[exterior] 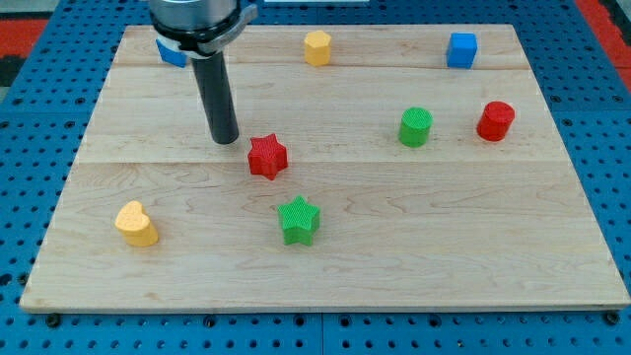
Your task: Push the red star to the right of the green circle
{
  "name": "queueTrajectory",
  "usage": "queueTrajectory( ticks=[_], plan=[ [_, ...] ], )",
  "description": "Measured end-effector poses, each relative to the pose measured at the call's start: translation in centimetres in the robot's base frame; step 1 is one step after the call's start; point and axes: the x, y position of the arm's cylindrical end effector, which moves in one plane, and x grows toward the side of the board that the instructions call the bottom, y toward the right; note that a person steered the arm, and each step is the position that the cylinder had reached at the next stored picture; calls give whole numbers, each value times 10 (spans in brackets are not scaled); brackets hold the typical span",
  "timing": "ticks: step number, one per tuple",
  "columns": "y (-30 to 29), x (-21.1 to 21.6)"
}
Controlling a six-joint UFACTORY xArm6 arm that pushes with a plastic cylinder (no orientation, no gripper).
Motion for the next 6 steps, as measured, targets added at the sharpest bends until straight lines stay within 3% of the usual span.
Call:
queueTrajectory(
  ticks=[1,3,4,5,6],
  plan=[
    [41,32],
    [198,35],
    [186,66],
    [239,70],
    [291,28]
  ],
)
